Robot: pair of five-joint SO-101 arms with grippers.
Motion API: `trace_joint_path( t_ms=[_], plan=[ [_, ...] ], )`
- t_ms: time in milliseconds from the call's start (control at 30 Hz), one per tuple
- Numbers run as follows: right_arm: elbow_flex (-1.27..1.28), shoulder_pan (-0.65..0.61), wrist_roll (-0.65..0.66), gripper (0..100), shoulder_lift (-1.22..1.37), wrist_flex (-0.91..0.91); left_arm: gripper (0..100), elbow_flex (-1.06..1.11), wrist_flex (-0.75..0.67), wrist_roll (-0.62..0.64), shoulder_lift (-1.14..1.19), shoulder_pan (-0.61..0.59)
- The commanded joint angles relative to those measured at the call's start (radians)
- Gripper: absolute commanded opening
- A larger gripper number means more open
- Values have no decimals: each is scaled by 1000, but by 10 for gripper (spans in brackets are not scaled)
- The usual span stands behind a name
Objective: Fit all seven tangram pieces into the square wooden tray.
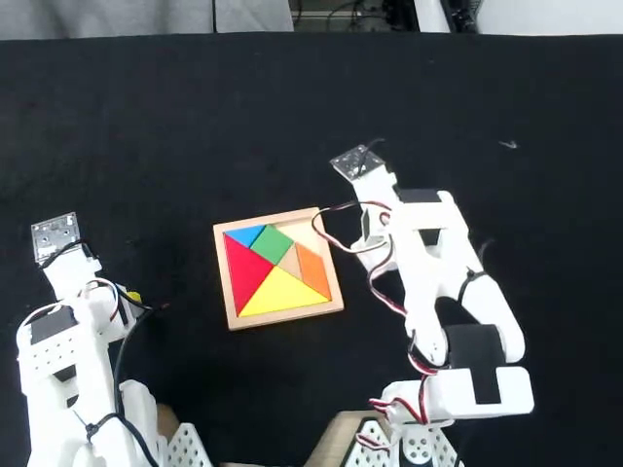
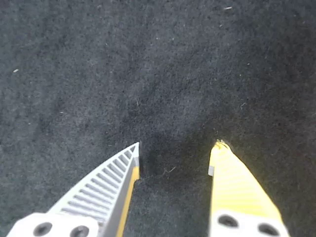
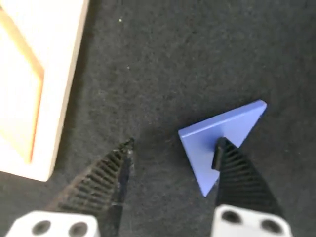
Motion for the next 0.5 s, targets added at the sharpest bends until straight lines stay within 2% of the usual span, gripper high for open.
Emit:
trace_joint_path(
  t_ms=[0, 333, 467],
  plan=[
    [-16, 29, -5, 240, 22, -11, 231, -5, -12, -5, -18, -4],
    [-19, 55, -9, 247, 22, -8, 231, -5, -12, -5, -18, -4],
    [-30, 94, -12, 302, 25, -6, 231, -5, -12, -5, -18, -4]
  ],
)
